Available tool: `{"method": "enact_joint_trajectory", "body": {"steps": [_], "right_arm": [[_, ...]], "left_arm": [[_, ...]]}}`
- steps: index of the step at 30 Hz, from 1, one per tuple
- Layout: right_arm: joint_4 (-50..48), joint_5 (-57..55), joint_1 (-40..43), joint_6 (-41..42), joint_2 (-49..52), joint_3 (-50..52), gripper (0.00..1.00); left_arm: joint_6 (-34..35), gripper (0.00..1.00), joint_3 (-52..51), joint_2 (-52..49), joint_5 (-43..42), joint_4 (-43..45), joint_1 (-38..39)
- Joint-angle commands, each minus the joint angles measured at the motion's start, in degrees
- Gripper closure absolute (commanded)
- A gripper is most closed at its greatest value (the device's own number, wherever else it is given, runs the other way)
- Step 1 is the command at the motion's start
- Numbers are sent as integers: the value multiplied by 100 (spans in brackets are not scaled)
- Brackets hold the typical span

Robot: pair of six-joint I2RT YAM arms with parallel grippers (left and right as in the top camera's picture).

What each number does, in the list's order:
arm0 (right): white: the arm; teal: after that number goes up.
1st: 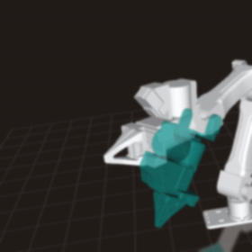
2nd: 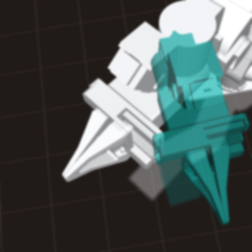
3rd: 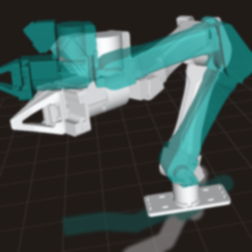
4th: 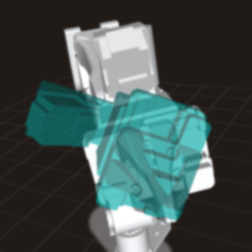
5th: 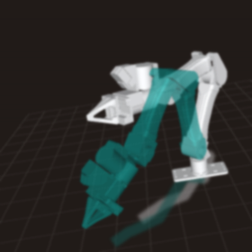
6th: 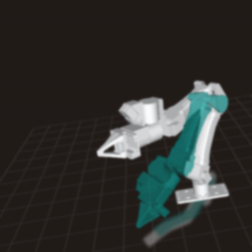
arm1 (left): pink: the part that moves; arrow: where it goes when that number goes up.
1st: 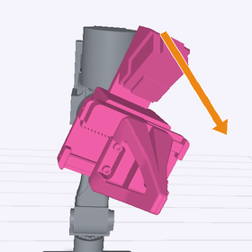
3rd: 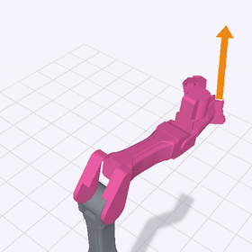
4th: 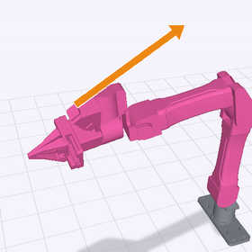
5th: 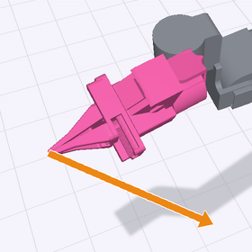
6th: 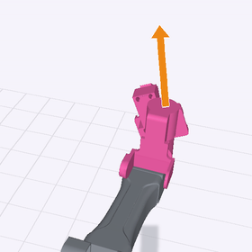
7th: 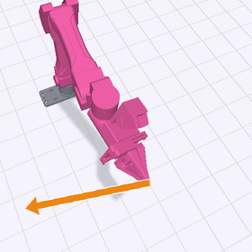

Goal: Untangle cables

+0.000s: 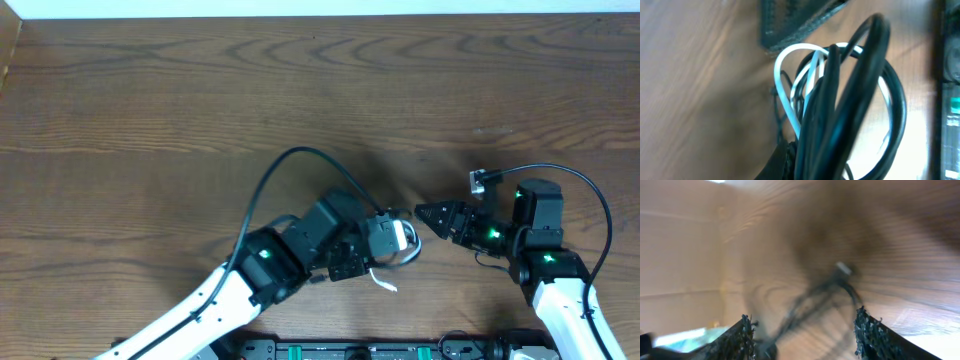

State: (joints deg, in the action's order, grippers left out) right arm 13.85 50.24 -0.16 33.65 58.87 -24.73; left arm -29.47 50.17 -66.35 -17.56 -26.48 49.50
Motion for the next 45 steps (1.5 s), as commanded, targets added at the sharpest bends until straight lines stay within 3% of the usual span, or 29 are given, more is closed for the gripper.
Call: {"method": "enact_joint_trajectory", "body": {"steps": [1, 3, 7, 10, 12, 14, 16, 18, 21, 25, 28, 30, 34, 36, 39, 45], "right_arm": [[-35, 914, 68, 313, 2, -120, 39], [-48, 1113, 66, -42, 2, -120, 37], [-59, 1469, 66, -1720, 2, -118, 34], [-133, 1467, 66, -2568, 2, -118, 40], [-317, 1567, 66, -2986, 2, -116, 33], [-608, 1843, 59, -3117, 2, -111, 26], [-855, 1886, 46, -3108, 2, -109, 27], [-1123, 1869, 44, -2747, 2, -109, 27], [-1593, 1873, 20, -1504, 2, -109, 30], [-2028, 2326, -153, -684, 2, -109, 41], [-2496, 3084, -192, -7, 0, -109, 56], [-2924, 3427, -192, 894, -9, -109, 61], [-3670, 3757, -256, 2218, -24, -109, 57], [-3919, 3738, -369, 2691, -39, -109, 49], [-3934, 3364, -577, 3292, -37, -109, 46], [-3934, 2138, -1311, 3641, -35, -107, 46]], "left_arm": [[-221, 92, 28, 166, -1572, -2, -516], [-221, 92, 28, 162, -2352, 13, -1001], [-216, 92, 28, 142, -4500, 46, -2061], [-175, 93, 28, 76, -6312, 103, -2809], [-131, 92, 28, -2, -7270, 105, -3209], [426, 92, 31, -79, -7248, 96, -3491], [756, 92, 31, -149, -7248, 129, -3569], [857, 92, 28, -229, -7248, 127, -3569], [883, 92, 31, -337, -7248, 129, -3567], [883, 92, 28, -442, -7243, 195, -3567], [885, 92, 28, -522, -7184, 192, -3567], [883, 92, 31, -575, -6800, 192, -3567], [879, 92, 31, -595, -6008, 264, -3565], [881, 92, 31, -595, -5980, 378, -3565], [883, 92, 31, -588, -5995, 492, -3545], [883, 92, 28, -588, -5991, 492, -3333]]}}
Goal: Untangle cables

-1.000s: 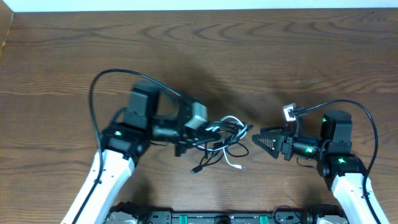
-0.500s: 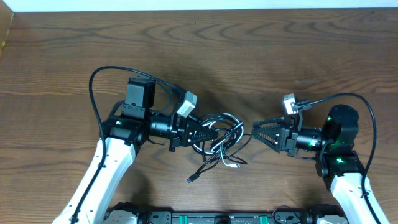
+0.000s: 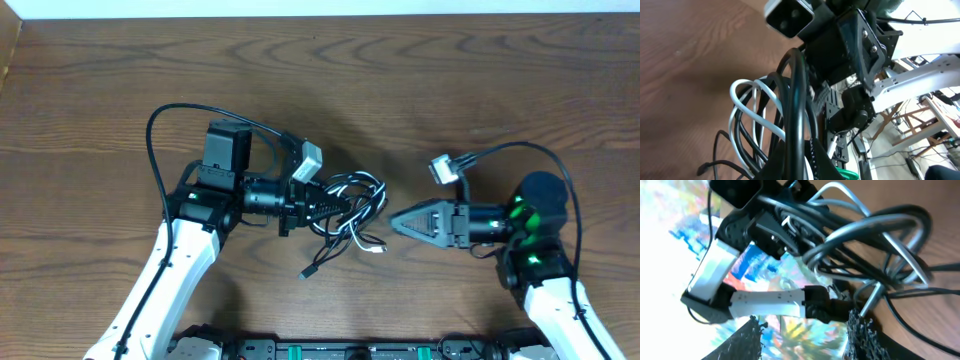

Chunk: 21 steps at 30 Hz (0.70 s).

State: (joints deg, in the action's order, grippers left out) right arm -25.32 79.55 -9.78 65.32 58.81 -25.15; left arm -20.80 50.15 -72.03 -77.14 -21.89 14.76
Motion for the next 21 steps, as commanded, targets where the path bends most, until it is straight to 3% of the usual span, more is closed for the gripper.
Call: {"method": "enact_joint_trajectory", "body": {"steps": [1, 13, 21], "right_arm": [[-20, -1043, -487, 481, -28, -66, 46], [-90, -2492, -859, 892, 4, -66, 56], [-205, -2629, -870, 1259, 68, -66, 58]], "left_arm": [[13, 92, 33, -20, -28, 33, 192], [15, 92, 31, -20, -125, 0, 299], [4, 92, 33, -20, -234, 17, 546]]}}
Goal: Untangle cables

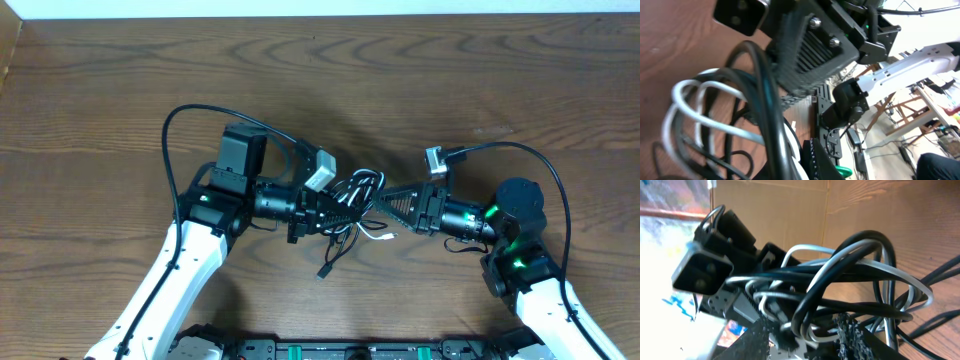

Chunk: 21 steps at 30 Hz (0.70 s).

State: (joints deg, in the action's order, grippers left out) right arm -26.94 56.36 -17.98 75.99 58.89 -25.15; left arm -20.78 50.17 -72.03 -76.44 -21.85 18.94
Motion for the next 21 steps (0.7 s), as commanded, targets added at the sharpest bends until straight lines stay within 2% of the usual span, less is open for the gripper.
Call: {"method": "enact_joint_trajectory", "body": {"steps": [1, 6, 10, 17, 21], "right_arm": [[-63, -321, -50, 227, 72, -66, 60], [-72, -461, -50, 271, 212, -66, 78], [-72, -466, -50, 197, 483, -66, 99], [136, -695, -48, -809, 1071, -66, 99], [1246, -1456, -4, -1690, 1224, -66, 99]], "left_arm": [[-11, 92, 28, -20, -304, 11, 166], [-13, 93, 28, -20, -302, 13, 291], [-13, 92, 31, -20, -304, 13, 291], [-9, 93, 31, -20, -302, 221, 282], [15, 92, 31, 26, -304, 667, 63]]}}
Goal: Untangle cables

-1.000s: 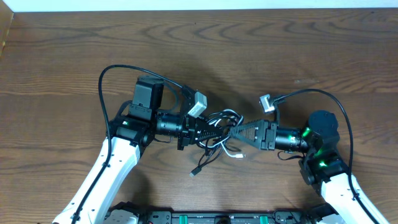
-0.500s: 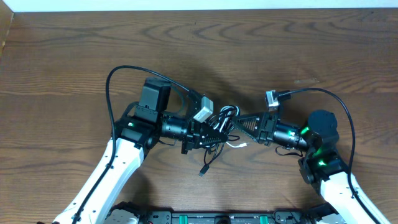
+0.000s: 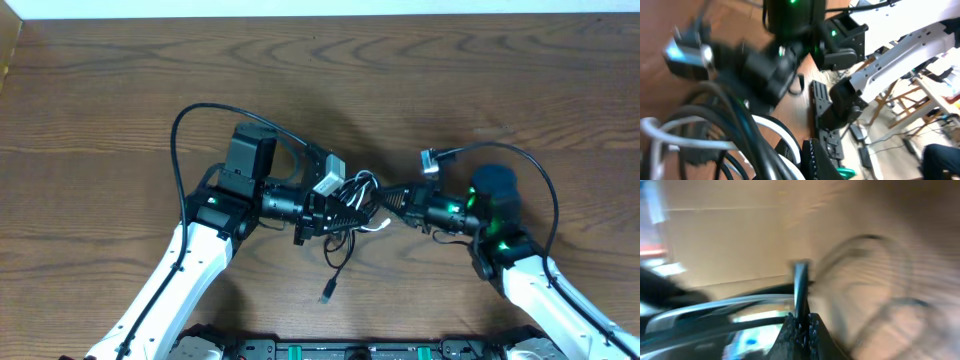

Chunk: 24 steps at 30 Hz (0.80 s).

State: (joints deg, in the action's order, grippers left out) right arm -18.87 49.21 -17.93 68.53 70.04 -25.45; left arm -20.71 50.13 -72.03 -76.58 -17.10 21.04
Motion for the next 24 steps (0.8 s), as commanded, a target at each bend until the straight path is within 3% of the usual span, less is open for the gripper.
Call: {"method": "enact_joint_trajectory", "body": {"steps": [1, 6, 15, 20, 24], "right_arm": [[898, -1180, 24, -1174, 107, -35, 99], [2546, -3023, 313, -1488, 72, -37, 99], [3115, -3370, 1008, -1683, -291, -37, 99], [4052, -4266, 1484, -1681, -592, -48, 99], [4393, -4194, 1893, -1915, -848, -50, 99]], "left_arm": [[11, 92, 35, 50, -291, 278, -238], [358, 92, 35, 271, -291, 459, -914], [459, 93, 35, 551, -289, 459, -1888], [483, 92, 35, 560, -286, 459, -2337], [647, 93, 35, 560, -289, 459, -2527]]}}
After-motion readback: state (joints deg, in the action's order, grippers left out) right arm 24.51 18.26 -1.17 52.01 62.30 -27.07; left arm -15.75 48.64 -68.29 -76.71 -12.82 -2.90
